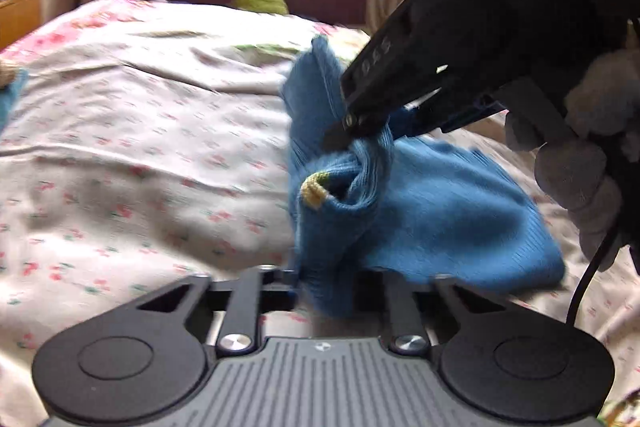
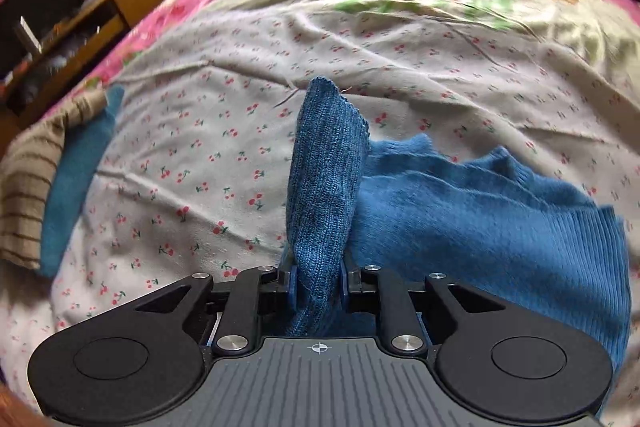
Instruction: Fold small clothes
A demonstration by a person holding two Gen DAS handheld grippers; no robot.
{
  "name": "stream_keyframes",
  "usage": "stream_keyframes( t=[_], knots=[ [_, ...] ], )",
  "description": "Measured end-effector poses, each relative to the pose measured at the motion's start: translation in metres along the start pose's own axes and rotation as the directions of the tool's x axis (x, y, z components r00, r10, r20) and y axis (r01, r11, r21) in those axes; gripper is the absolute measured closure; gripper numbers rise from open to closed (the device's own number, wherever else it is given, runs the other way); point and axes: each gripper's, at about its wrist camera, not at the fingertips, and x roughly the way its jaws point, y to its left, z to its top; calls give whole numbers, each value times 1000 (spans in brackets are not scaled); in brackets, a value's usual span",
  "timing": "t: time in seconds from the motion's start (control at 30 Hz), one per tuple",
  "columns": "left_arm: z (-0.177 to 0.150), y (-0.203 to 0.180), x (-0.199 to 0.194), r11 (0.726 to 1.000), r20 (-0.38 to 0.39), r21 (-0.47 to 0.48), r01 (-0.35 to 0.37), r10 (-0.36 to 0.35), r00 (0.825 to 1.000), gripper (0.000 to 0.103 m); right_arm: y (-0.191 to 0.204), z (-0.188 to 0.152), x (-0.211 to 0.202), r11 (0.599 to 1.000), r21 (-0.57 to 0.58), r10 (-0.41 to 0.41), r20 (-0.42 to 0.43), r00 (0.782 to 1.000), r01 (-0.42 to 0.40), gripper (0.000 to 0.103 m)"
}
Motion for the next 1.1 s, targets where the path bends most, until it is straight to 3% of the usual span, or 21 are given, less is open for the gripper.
stream_keyframes(
  t=[0.17,0.3,0.43,0.5,0.6,0.73,0.87,1.1],
  knots=[
    [15,-41,1,996,-7,75,51,-51,999,78,-53,-12,-30,990,125,51,86,995,-61,86],
    [30,-83,6,981,5,161,107,-109,994,78,-97,-19,-63,967,218,90,199,976,-133,86],
    [29,-124,18,955,-5,266,130,-133,991,78,-144,-44,-73,930,331,65,276,959,-158,86],
    [22,-138,35,947,-59,287,147,-135,989,78,-170,-65,-60,899,414,31,268,963,-144,86],
    [5,-152,60,937,-149,312,157,-115,982,78,-196,-93,-42,839,513,40,272,962,-180,85],
    [-4,-162,68,921,-169,364,138,-80,982,78,-215,-120,-29,768,566,108,347,931,-300,84],
    [3,-164,74,922,-173,368,120,-59,983,78,-220,-112,-31,778,541,132,358,924,-320,79],
    [-4,-183,73,893,-156,441,92,-25,988,78,-214,-96,-27,826,502,94,323,942,-255,73]
  ],
)
